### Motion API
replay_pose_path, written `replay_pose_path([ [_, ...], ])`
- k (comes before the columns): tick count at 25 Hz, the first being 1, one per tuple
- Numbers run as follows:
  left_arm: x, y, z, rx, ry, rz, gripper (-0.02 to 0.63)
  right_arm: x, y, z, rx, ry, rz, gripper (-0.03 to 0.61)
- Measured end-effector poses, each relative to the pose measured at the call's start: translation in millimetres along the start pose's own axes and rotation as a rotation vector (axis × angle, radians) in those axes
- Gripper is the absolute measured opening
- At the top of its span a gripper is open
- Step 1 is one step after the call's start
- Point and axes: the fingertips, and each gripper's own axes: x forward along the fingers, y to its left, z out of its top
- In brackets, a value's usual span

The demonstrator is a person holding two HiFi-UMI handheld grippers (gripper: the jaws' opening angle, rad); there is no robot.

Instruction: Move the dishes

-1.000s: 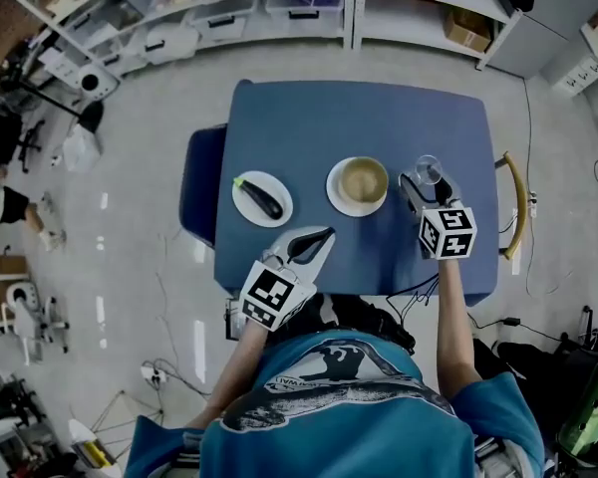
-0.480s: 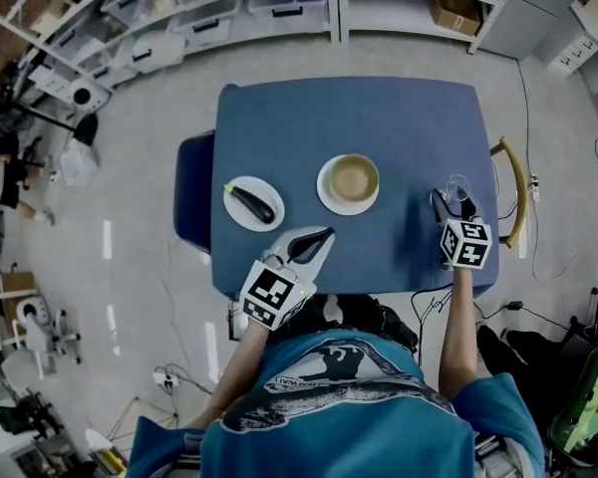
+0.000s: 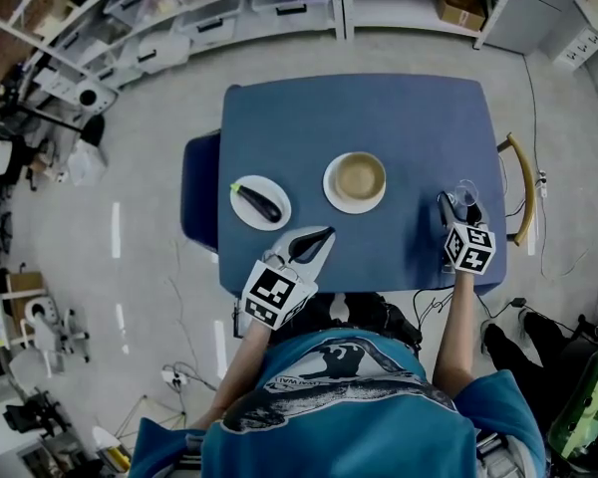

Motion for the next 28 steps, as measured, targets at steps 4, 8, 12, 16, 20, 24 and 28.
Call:
replay_pose_path([
  [4,-5,2,-4,0.004,0.002,0.005,0.014,-11,13,0,-0.014,0.024,0.014,0.37],
  [8,-8,3,-7,-0.003,-0.002,0.005,0.014,-36,23,4,-0.052,0.003,0.005,0.374],
  [12,-9,5,-11,0.001,0.0,0.001,0.014,-61,40,9,-0.05,-0.03,0.024,0.356],
  [16,-9,4,-13,0.01,-0.006,-0.002,0.014,-74,76,15,-0.001,-0.064,0.115,0.337],
  [20,-9,6,-6,0.018,-0.026,0.004,0.014,-64,117,28,0.081,-0.091,0.228,0.311],
  [24,-14,7,-4,0.005,-0.039,0.003,0.014,-39,152,37,0.088,-0.089,0.296,0.296],
  [28,-20,10,-6,0.002,-0.046,0.012,0.014,-3,166,34,0.083,-0.034,0.309,0.296],
])
